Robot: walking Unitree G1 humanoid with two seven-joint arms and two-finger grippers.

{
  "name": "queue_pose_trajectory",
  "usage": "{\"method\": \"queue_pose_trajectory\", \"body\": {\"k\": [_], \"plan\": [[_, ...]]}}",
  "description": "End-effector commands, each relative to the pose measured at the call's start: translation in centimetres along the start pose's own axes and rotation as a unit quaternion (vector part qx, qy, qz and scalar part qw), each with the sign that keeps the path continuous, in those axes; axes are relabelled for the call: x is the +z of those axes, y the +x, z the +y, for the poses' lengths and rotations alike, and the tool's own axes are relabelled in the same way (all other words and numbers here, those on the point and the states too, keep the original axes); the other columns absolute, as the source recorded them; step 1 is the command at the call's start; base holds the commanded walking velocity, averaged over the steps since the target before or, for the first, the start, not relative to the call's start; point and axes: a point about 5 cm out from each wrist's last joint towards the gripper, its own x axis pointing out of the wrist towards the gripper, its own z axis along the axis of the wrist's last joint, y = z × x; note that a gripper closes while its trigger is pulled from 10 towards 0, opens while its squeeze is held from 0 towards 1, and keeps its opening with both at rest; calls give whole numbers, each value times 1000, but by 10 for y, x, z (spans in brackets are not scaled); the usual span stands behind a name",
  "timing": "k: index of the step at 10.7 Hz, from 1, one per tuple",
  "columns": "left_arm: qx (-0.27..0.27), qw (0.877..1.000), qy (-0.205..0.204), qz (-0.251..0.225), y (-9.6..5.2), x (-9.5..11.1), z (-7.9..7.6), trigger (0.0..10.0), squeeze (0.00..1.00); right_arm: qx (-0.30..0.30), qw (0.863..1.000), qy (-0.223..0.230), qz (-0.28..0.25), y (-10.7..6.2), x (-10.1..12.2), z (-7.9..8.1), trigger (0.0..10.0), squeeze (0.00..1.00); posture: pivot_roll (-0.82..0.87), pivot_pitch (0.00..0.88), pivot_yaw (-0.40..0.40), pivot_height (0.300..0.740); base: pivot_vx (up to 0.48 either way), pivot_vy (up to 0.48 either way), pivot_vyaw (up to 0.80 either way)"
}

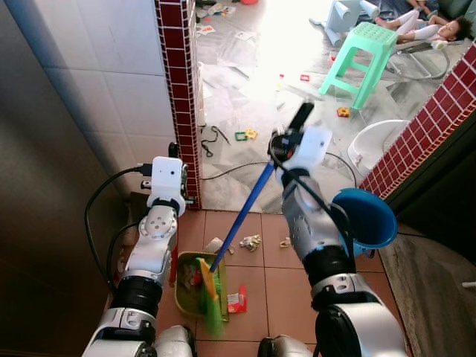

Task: Sweep floor

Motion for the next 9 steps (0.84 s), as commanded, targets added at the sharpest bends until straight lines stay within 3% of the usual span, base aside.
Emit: {"method": "queue_pose_trajectory", "body": {"k": [1,2,3,4,5,7,9], "plan": [[-27,998,-26,57,-4,-21,-13,10000,0,36,997,40,-58,10,31,23,10000,0,16,36,-42,740,0,0,0],[-27,998,-28,57,-4,-21,-14,10000,0,54,995,11,-85,11,46,23,10000,0,11,36,-44,740,0,0,0],[-33,999,-13,25,-3,-11,-17,10000,0,76,989,-54,-118,9,57,16,10000,0,3,36,-48,740,0,0,0],[-40,999,-12,-9,-5,0,-19,10000,0,74,986,-81,-126,7,60,9,10000,0,1,35,-50,740,0,0,0],[-18,997,-34,-59,-6,16,-15,10000,0,80,973,-150,-154,1,66,-2,10000,0,-1,36,-53,740,0,0,0],[11,992,-46,-119,-11,38,-6,10000,0,56,969,-186,-150,-7,66,-21,10000,0,-4,35,-54,740,0,0,0],[-1,985,-54,-164,-23,60,1,10000,0,18,966,-222,-131,-26,54,-45,10000,0,-6,34,-54,740,0,0,0]]}}
